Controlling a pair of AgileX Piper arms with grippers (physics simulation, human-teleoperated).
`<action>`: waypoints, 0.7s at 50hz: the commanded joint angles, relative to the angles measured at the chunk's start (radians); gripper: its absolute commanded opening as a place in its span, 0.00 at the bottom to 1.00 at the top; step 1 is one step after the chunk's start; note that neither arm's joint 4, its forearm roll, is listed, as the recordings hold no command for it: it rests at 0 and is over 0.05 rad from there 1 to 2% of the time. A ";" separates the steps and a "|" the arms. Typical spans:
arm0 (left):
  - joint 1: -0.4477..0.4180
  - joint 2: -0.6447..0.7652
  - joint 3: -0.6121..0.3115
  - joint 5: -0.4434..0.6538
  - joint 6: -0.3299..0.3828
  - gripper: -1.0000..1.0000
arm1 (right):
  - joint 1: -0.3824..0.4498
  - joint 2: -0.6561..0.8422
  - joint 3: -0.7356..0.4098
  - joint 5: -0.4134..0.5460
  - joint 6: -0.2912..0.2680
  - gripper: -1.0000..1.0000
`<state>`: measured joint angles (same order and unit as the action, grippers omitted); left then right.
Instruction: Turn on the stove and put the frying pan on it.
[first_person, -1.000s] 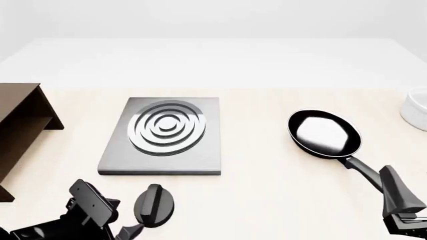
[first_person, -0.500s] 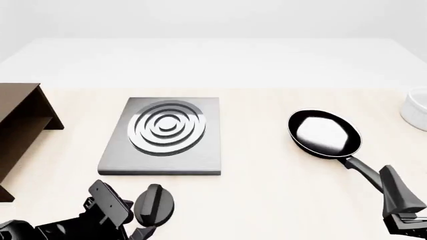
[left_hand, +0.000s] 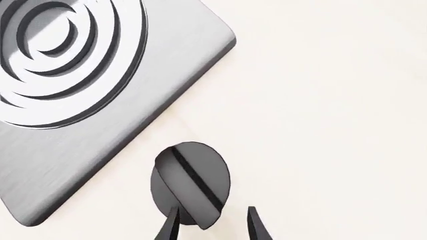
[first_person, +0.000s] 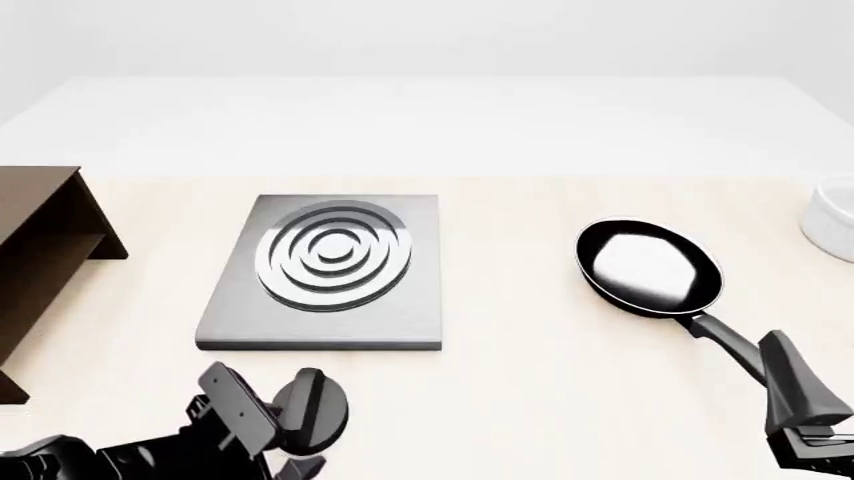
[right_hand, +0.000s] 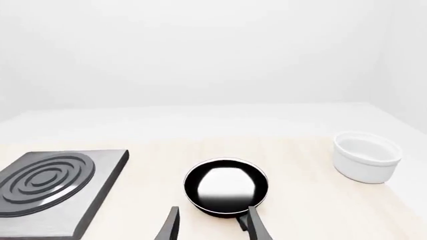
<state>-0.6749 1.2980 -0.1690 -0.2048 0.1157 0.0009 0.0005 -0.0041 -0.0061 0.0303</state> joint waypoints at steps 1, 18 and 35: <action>-0.023 0.020 0.001 -0.014 -0.005 1.00 | 0.000 0.000 0.000 -0.002 0.003 1.00; -0.081 0.036 0.002 -0.015 -0.032 1.00 | -0.002 0.000 0.000 -0.004 0.008 1.00; -0.132 0.020 -0.023 0.013 -0.053 1.00 | -0.002 0.000 -0.001 -0.005 0.012 1.00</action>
<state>-0.7794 1.3249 -0.1794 -0.2048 0.0767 -0.0010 0.0004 -0.0043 -0.0103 0.0399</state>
